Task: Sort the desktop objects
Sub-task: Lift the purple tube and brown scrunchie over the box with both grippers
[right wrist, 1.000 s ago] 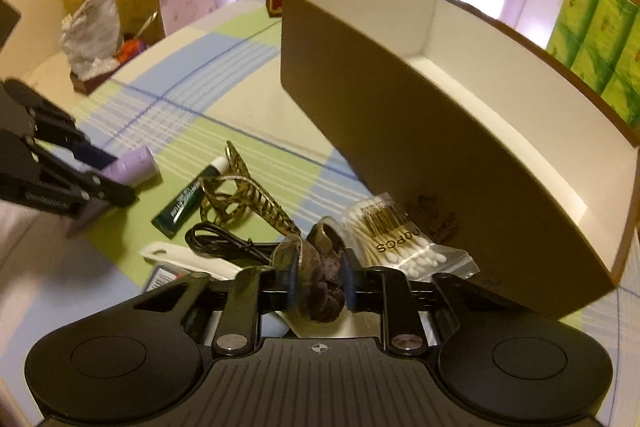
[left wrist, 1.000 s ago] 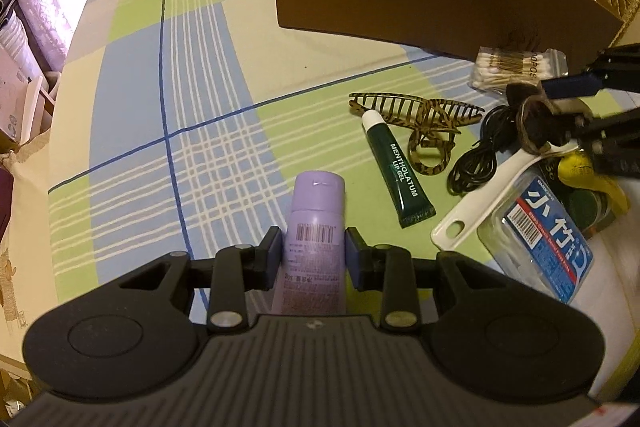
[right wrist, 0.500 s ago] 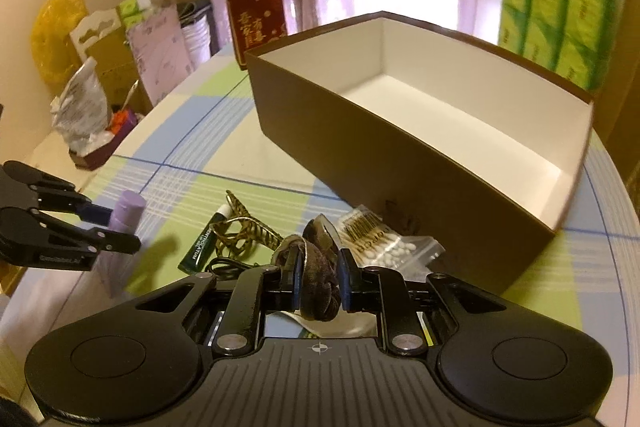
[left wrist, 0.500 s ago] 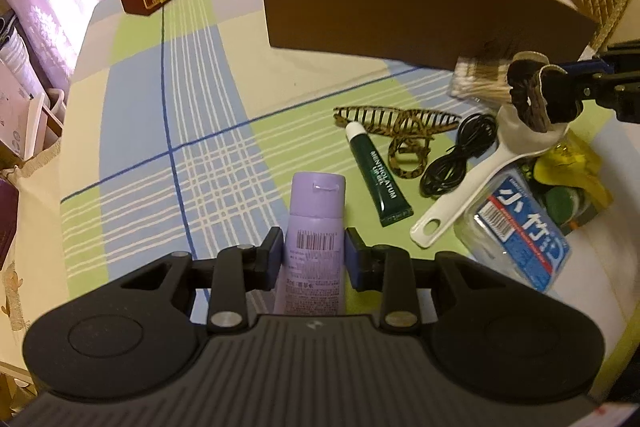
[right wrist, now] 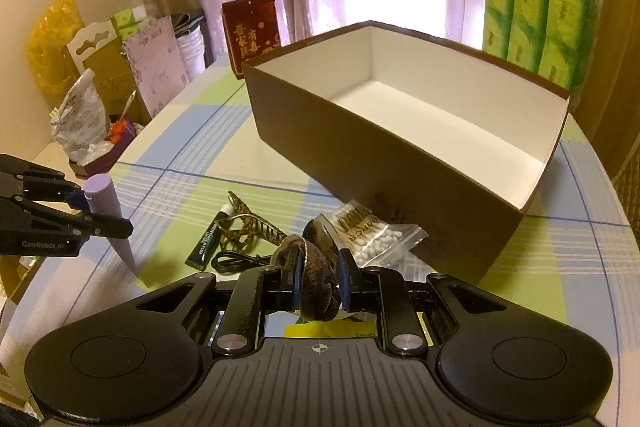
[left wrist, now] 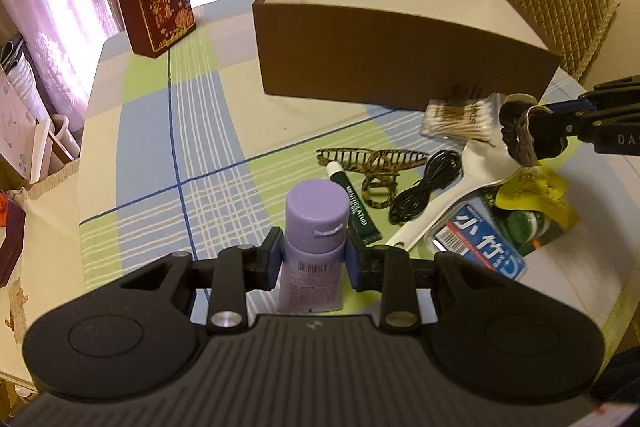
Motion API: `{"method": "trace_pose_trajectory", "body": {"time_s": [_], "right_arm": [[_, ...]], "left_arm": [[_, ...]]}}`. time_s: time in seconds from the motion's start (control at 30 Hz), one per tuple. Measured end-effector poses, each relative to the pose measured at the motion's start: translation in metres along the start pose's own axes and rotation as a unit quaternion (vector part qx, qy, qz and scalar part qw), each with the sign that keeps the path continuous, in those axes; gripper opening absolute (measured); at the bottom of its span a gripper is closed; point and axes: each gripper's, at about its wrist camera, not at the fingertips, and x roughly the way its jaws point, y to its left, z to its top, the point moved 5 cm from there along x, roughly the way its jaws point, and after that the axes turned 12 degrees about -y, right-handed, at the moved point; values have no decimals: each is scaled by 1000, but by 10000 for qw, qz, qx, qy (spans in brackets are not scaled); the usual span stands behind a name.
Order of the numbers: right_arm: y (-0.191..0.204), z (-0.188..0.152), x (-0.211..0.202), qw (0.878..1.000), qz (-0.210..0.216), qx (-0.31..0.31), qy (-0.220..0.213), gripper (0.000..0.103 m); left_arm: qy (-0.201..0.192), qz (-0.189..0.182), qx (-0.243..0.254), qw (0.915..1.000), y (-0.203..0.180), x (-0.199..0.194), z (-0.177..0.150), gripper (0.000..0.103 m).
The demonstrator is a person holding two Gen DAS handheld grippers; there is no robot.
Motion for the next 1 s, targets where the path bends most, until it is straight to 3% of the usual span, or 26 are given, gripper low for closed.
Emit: {"method": "trace_pose_trajectory", "body": {"time_s": [0.53,1.0], "right_arm": [[-7,31,-19,9991,237,-24,-357,15],[-44,92,-31,9954,260,-27,-924,15]], "left_arm": [[-396,5,-56,9992,-11,-25,34,27],[-1124,-410,183,9926,-43,-17,115,27]]}}
